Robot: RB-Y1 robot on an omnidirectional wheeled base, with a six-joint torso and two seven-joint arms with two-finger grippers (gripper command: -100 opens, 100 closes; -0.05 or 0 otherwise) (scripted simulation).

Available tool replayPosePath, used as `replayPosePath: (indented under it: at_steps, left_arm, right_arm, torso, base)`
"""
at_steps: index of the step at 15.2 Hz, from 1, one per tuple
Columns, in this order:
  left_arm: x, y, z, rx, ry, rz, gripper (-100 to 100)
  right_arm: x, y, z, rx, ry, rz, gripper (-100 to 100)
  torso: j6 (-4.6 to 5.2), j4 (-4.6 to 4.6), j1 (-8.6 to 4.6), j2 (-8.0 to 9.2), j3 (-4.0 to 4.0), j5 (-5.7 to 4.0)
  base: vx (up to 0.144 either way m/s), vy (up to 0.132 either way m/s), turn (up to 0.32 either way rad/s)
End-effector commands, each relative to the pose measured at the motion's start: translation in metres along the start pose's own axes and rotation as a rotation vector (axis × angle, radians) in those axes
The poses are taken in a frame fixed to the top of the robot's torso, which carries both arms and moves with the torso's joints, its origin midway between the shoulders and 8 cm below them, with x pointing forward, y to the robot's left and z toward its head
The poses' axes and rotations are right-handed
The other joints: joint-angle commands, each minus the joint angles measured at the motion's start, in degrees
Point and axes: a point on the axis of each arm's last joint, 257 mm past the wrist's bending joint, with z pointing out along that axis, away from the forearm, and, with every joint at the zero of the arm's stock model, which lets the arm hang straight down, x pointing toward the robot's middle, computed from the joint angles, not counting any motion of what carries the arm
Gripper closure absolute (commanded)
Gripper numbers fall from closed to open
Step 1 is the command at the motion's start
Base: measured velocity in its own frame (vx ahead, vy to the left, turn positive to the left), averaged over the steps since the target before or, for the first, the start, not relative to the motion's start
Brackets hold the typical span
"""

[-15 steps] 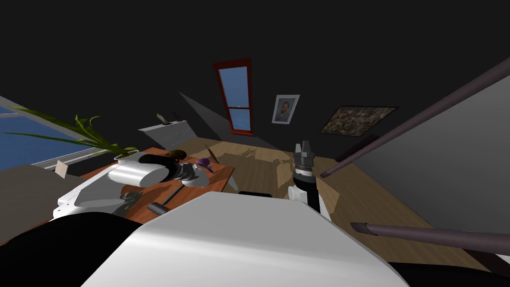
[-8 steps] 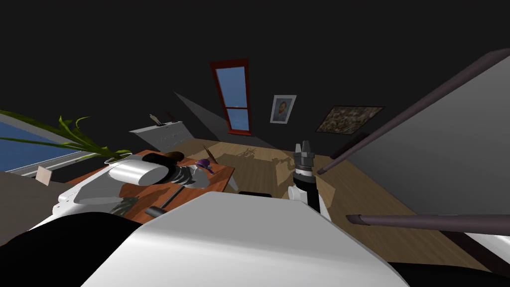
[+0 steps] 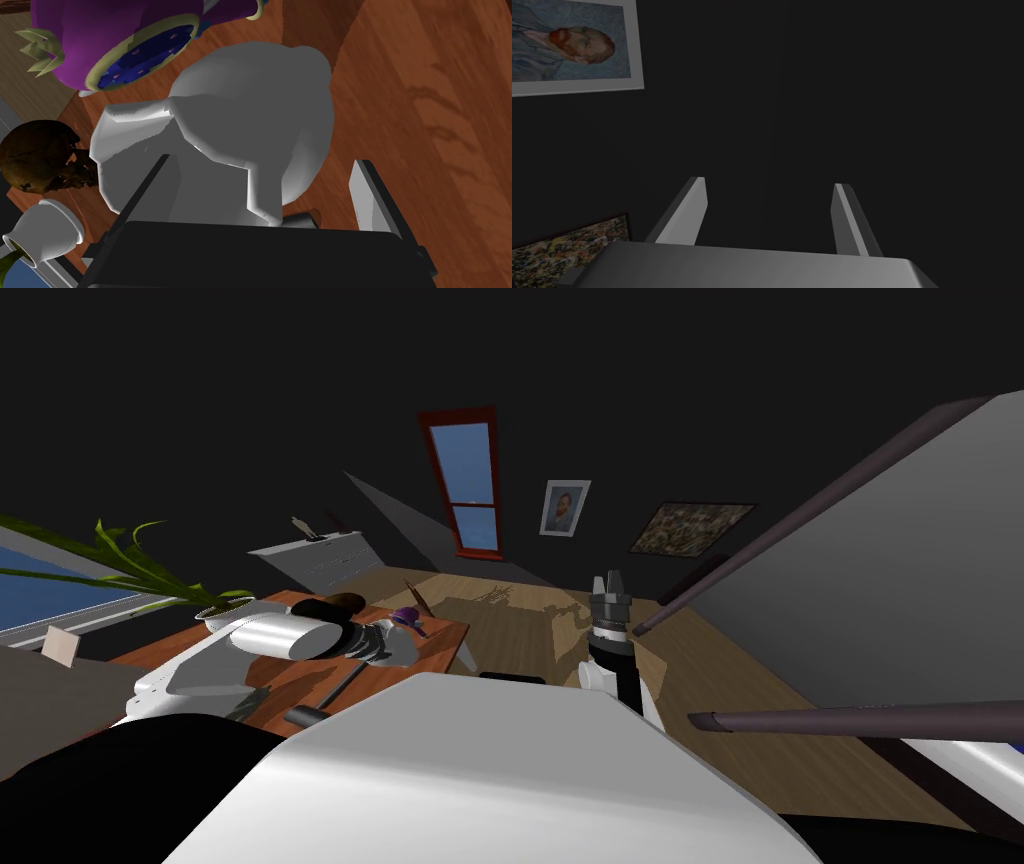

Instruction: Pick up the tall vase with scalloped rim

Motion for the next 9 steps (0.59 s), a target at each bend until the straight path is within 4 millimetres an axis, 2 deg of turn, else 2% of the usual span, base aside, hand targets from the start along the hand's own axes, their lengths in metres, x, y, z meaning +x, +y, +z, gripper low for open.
replayPosePath:
  at_steps: [1, 5, 6, 8, 9]
  left_arm:
    - [0.0, 0.0, 0.0, 0.0, 0.0, 0.0, 100]
    - [-0.001, 0.0, 0.0, -0.001, -0.002, 0.0, 100]
    - [0.005, 0.001, -0.01, -0.002, 0.004, 0.004, 100]
    - [0.008, 0.003, -0.016, -0.005, 0.005, 0.008, 100]
    - [0.006, 0.002, -0.012, -0.003, 0.005, 0.007, 100]
  right_arm:
    - [0.0, 0.0, 0.0, 0.0, 0.0, 0.0, 0]
    - [0.0, 0.0, 0.0, 0.0, 0.0, 0.0, 0]
    - [0.0, 0.0, 0.0, 0.0, 0.0, 0.0, 0]
    - [0.0, 0.0, 0.0, 0.0, 0.0, 0.0, 0]
    - [0.0, 0.0, 0.0, 0.0, 0.0, 0.0, 0]
  torso:
    - [0.0, 0.0, 0.0, 0.0, 0.0, 0.0]
    - [0.03, 0.03, 0.11, -0.01, 0.01, 0.05]
    - [0.04, 0.03, 0.11, -0.01, 0.01, 0.05]
    - [0.03, 0.05, 0.13, -0.02, 0.02, 0.01]
    - [0.03, 0.06, 0.15, -0.02, 0.02, -0.01]
  base:
    - [-0.001, -0.006, 0.001]
    - [0.0, 0.0, 0.0]
    - [0.001, 0.015, 0.044]
    - [0.01, 0.031, 0.047]
    - [0.005, 0.022, 0.011]
